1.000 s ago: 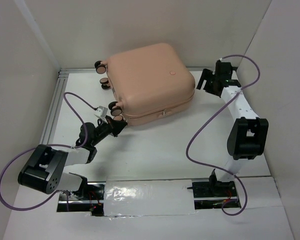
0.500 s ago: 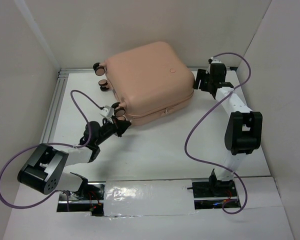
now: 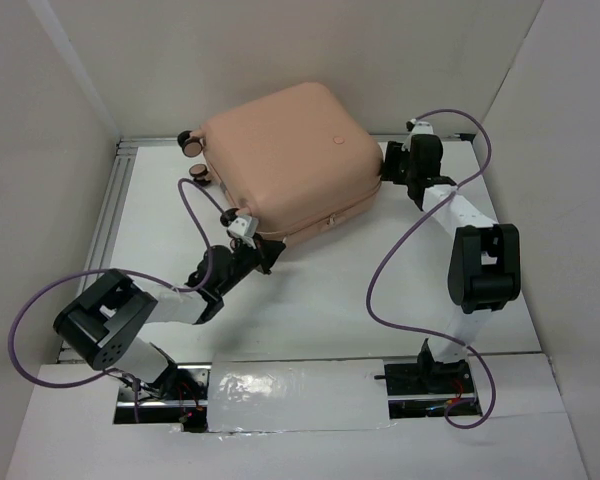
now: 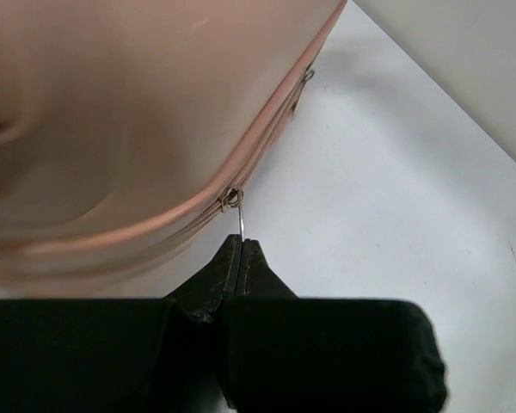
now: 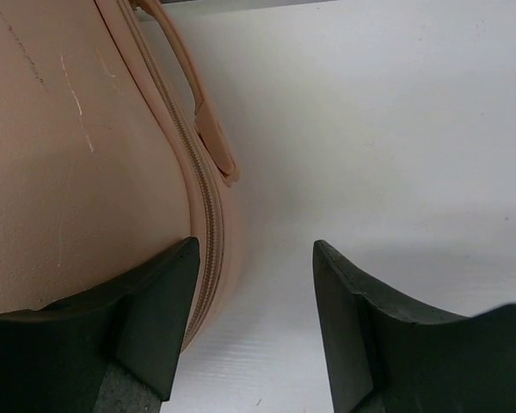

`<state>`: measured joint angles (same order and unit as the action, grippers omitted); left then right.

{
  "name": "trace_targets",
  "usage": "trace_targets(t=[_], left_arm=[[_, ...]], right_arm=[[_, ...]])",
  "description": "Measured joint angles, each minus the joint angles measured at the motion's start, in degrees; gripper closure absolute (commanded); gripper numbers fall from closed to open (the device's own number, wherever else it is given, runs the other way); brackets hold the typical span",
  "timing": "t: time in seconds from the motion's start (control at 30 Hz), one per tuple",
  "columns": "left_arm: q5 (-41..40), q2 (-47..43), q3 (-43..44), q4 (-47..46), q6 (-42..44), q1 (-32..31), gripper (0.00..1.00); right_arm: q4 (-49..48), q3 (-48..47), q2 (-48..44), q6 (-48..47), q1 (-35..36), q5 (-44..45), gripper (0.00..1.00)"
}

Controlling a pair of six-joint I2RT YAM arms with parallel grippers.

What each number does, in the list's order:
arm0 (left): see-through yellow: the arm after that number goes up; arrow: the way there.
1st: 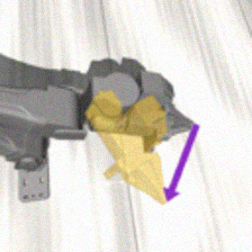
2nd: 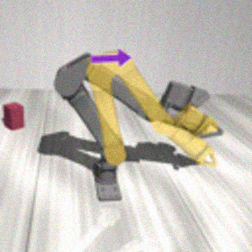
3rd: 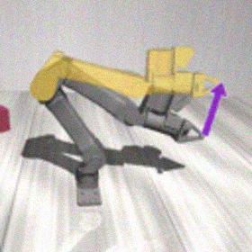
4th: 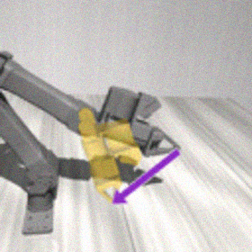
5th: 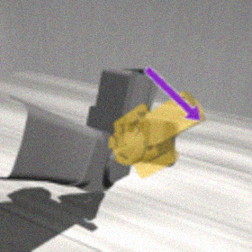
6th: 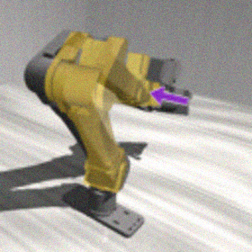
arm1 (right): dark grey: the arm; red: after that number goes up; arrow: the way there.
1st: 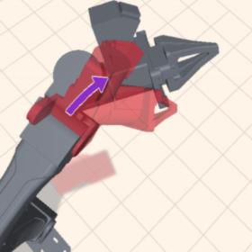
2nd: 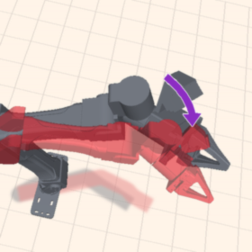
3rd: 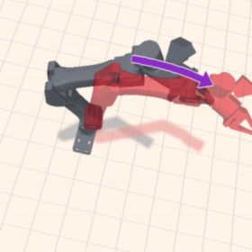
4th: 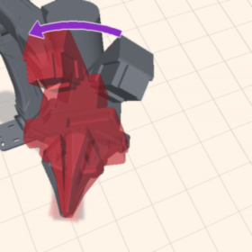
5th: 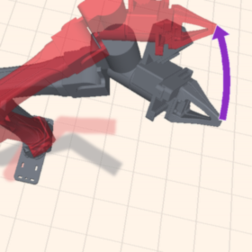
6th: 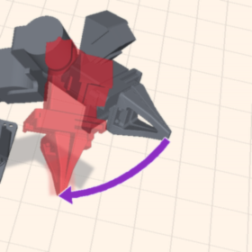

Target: Pack the luggage

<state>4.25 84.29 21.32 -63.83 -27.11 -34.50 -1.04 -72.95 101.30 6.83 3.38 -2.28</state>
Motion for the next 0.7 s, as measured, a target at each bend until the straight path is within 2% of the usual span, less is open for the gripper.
trace_targets(t=[0.23, 0.5, 0.7], left_arm=[[-11.1, 4.4, 4.6, 0.3, 0.4, -6.9, 1.00], [-13.1, 10.7, 10.5, -0.5, 0.4, -8.6, 1.00], [-15.1, 11.5, 10.8, -1.2, 0.3, -9.4, 1.00]], right_arm=[[-0.6, 2.1, -1.5, 1.1, 3.4, -0.1, 0.37], [-0.7, 4.9, -3.8, 3.6, 7.6, -2.2, 0.37], [-0.2, 5.1, -4.1, 4.5, 8.2, -2.3, 0.34]])
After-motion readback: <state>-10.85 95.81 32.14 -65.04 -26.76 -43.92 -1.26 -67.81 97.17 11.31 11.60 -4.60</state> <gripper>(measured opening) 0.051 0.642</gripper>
